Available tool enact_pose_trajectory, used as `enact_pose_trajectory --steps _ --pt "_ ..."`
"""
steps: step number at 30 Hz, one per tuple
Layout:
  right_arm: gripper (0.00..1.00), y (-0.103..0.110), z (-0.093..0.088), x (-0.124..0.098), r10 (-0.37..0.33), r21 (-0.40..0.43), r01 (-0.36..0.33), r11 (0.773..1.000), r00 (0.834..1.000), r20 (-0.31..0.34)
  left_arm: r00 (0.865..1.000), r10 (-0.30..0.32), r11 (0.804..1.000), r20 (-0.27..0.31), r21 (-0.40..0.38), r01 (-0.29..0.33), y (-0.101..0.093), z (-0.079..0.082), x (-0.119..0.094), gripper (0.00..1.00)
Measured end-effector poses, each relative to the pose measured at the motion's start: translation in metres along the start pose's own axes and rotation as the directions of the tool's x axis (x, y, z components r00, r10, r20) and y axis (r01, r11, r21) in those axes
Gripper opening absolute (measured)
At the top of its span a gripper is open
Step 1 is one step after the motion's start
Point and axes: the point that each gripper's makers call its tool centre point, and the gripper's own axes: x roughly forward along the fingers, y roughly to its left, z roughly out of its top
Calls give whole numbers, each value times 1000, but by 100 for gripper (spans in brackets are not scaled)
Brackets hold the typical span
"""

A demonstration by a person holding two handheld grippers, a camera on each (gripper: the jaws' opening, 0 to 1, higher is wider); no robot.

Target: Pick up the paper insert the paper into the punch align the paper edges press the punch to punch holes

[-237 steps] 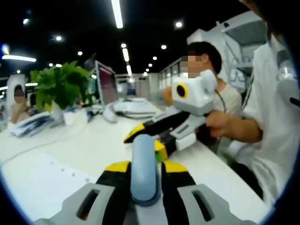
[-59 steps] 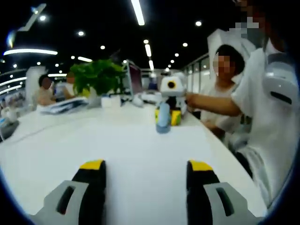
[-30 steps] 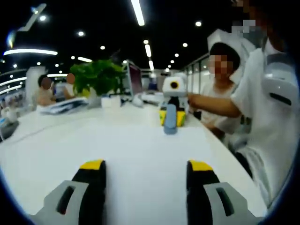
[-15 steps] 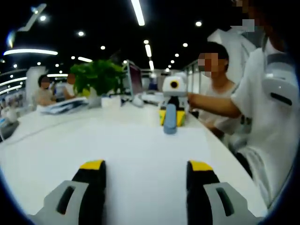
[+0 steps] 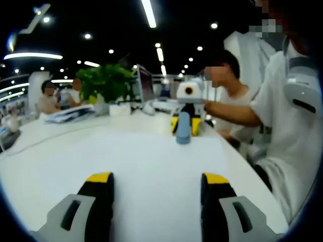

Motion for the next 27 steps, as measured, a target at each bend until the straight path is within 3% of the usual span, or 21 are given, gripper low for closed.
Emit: enact_pose_trajectory --steps 3,6,9,12,15,17,21,22,26,27 --pt "30 -2 3 -6 -60 14 59 998 998 22 1000 12 999 4 39 -12 2 2 -1 71" --pt "30 -1 9 -13 -125 15 124 992 991 53 999 17 1000 37 20 -18 3 12 -3 64" --pt "30 2 17 -23 -205 27 203 979 974 95 991 10 1000 134 -29 -6 1 36 -6 62" --pt "30 7 24 -35 -293 52 289 956 947 133 977 1 998 212 -60 12 -3 58 -10 61" --pt "30 6 30 -50 -421 62 417 907 894 155 978 -23 998 206 -53 34 -12 66 6 61" --pt "30 3 33 -58 -491 115 478 871 850 190 984 -55 997 168 -38 62 -21 67 26 61" --pt "30 -5 31 -74 -598 155 577 802 779 190 986 -114 993 122 -22 117 -36 68 72 60" --pt "30 -6 31 -76 -611 168 587 792 769 188 987 -125 992 103 -10 127 -41 68 85 60" --pt "30 -15 28 -87 -694 205 663 720 702 163 985 -151 989 83 10 150 -53 69 114 54" --pt "30 -15 29 -87 -696 200 667 717 699 164 984 -158 987 77 16 157 -63 68 119 53"
